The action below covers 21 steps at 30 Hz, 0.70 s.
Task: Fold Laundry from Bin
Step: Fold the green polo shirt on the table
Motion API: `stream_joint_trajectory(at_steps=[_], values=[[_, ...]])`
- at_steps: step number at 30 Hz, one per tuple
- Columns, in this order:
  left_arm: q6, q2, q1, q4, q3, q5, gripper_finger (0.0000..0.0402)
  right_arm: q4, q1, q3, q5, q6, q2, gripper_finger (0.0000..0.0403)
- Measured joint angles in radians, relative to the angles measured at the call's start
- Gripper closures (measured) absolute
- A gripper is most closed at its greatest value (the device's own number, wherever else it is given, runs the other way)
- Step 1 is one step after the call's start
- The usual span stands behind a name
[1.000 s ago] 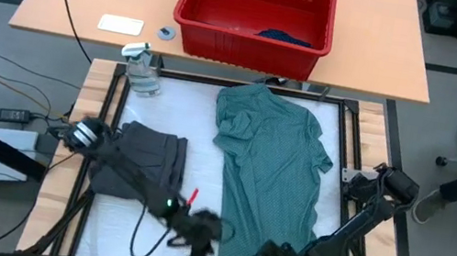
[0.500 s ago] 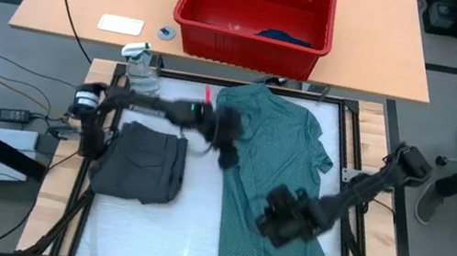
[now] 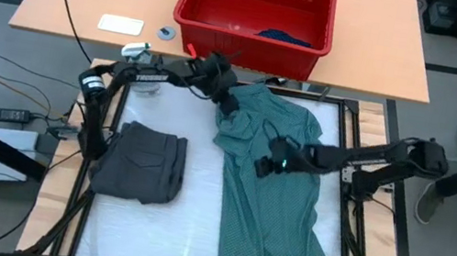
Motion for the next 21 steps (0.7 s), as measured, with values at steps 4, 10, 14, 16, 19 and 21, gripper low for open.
stream_joint_trajectory(at_steps=[4,10,14,16,19,21], values=[[0.083,0.052,0.008,-0.020,0.000,0.065,0.0237,0.046,-0.082,0.044,-0.094,-0.051,0.055,0.0259],[0.183,0.059,0.007,-0.042,0.000,0.083,0.0237,0.040,-0.101,0.110,-0.115,-0.003,0.126,0.0259],[0.247,0.075,0.003,-0.064,0.000,0.084,0.0237,0.032,-0.101,0.137,-0.120,0.026,0.159,0.0259],[0.256,0.103,-0.003,-0.063,0.001,0.083,0.0237,0.010,-0.101,0.146,-0.122,0.037,0.164,0.0260],[0.235,0.138,-0.006,-0.050,-0.003,0.084,0.0237,-0.031,-0.101,0.150,-0.122,0.043,0.156,0.0260],[0.218,0.151,-0.004,-0.033,0.000,0.085,0.0237,-0.065,-0.101,0.150,-0.114,0.045,0.146,0.0260]])
